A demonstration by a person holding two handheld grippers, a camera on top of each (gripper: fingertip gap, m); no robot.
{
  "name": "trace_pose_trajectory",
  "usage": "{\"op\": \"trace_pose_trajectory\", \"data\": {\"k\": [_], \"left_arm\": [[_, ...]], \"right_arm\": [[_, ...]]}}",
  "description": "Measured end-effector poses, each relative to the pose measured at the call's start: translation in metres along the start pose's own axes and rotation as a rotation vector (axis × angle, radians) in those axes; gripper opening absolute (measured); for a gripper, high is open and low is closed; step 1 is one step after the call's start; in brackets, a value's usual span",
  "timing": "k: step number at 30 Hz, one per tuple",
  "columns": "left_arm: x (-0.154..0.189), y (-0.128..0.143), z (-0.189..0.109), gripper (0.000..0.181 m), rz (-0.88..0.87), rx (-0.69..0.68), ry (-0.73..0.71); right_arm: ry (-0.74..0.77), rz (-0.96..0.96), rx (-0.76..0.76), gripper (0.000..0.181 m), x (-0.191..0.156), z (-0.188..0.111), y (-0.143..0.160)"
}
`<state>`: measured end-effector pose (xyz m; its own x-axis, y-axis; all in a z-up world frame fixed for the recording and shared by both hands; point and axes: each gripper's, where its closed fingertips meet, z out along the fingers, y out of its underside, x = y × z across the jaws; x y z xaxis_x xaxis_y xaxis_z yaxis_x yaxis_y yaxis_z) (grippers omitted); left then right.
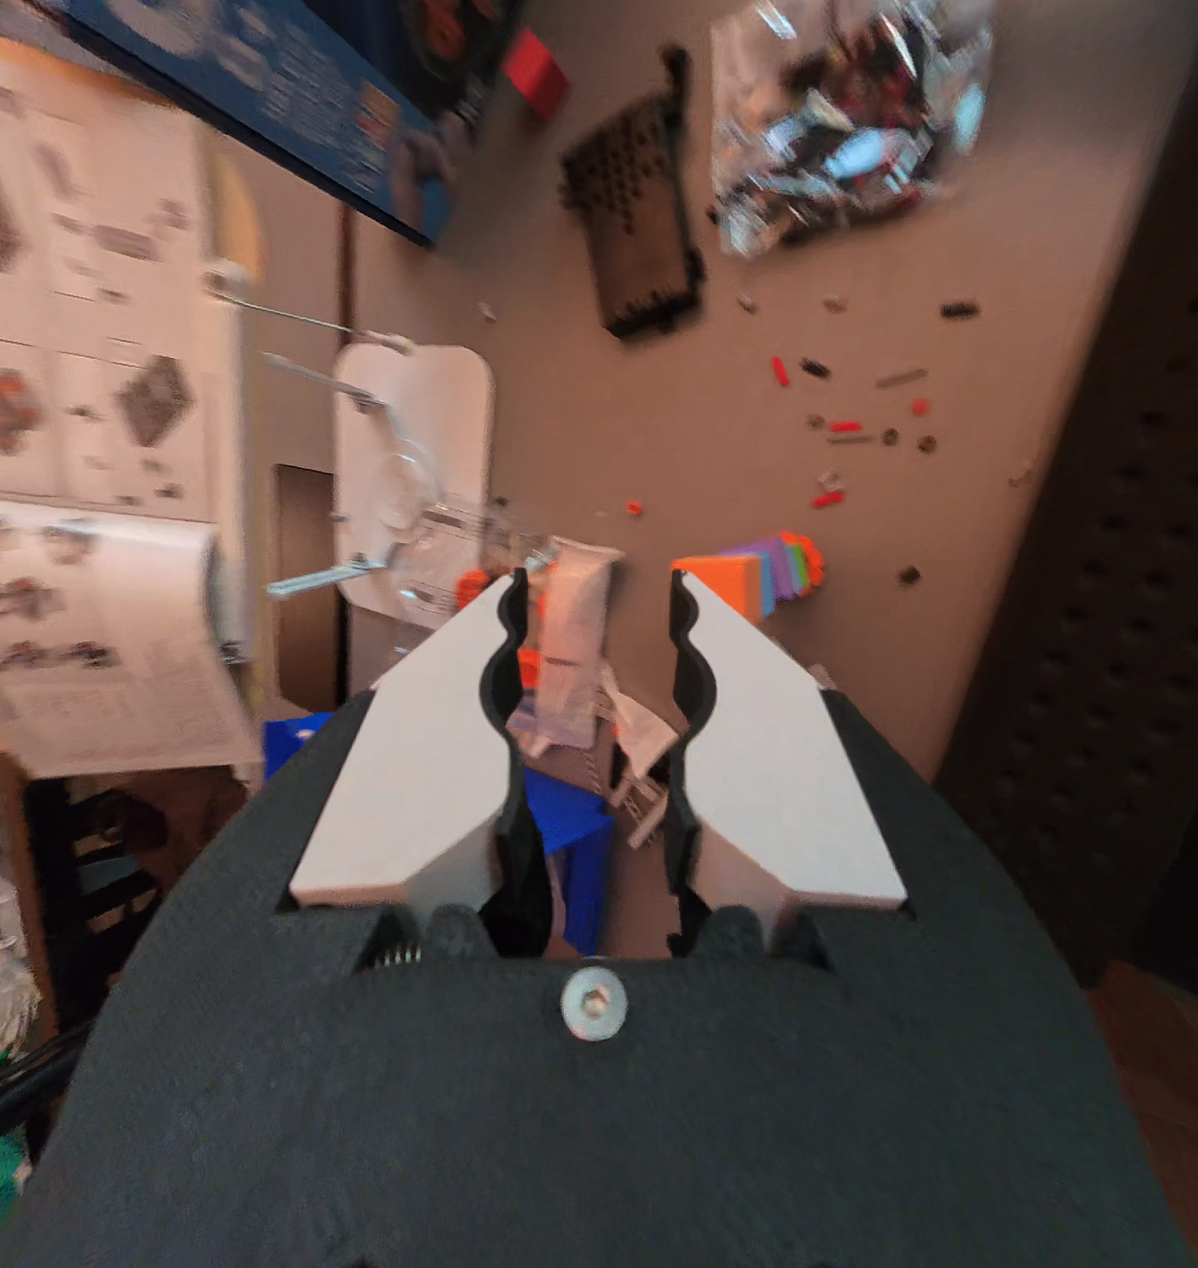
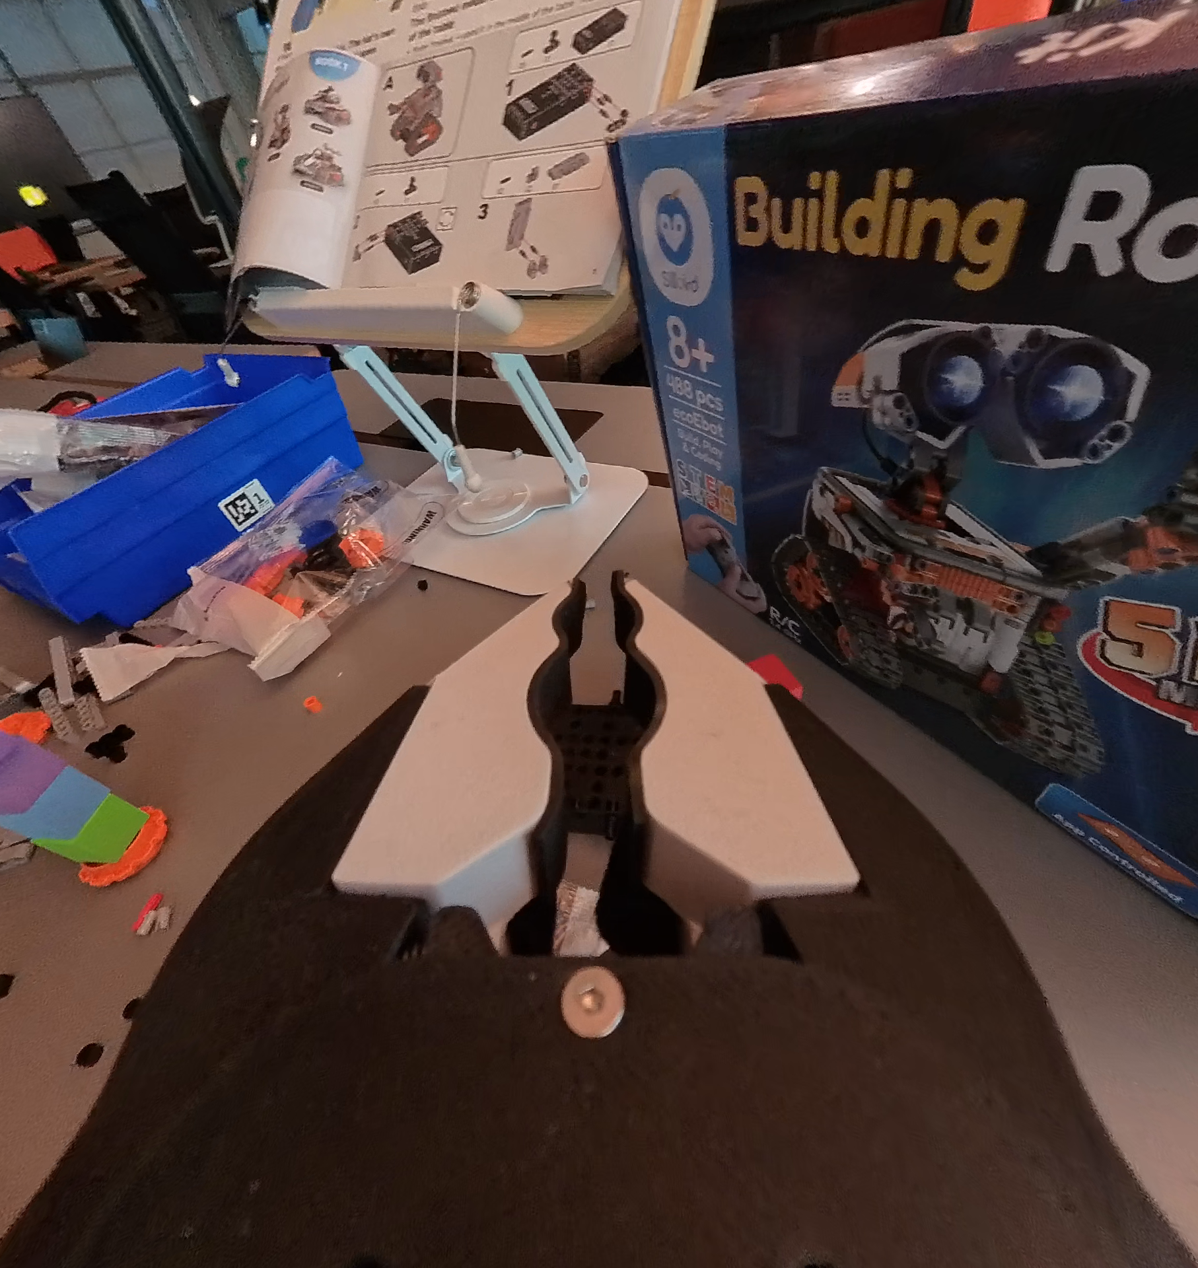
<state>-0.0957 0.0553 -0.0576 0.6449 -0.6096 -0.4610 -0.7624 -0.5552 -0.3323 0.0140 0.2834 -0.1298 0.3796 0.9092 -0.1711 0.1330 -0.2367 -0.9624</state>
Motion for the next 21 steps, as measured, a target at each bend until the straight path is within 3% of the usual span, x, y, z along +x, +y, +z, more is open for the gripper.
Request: {"op": "trace_pose_trajectory", "data": {"k": [5, 12, 16, 21], "left_arm": [[-0.027, -0.032, -0.034, 0.036, -0.167, 0.309, -0.186], [-0.056, 0.002, -0.04, 0.032, -0.334, 0.54, -0.369], [-0.096, 0.046, -0.019, 0.03, -0.381, 0.51, -0.61], [-0.11, 0.078, 0.035, 0.023, -0.455, 0.534, -0.683]], "right_arm": [[0.055, -0.005, -0.021, 0.011, 0.014, 0.004, 0.008], [0.197, -0.125, -0.176, 0.028, 0.046, 0.024, 0.035], [0.258, -0.286, -0.338, 0.036, 0.069, 0.044, 0.057], [0.201, -0.375, -0.448, 0.044, 0.08, 0.068, 0.078]]}}
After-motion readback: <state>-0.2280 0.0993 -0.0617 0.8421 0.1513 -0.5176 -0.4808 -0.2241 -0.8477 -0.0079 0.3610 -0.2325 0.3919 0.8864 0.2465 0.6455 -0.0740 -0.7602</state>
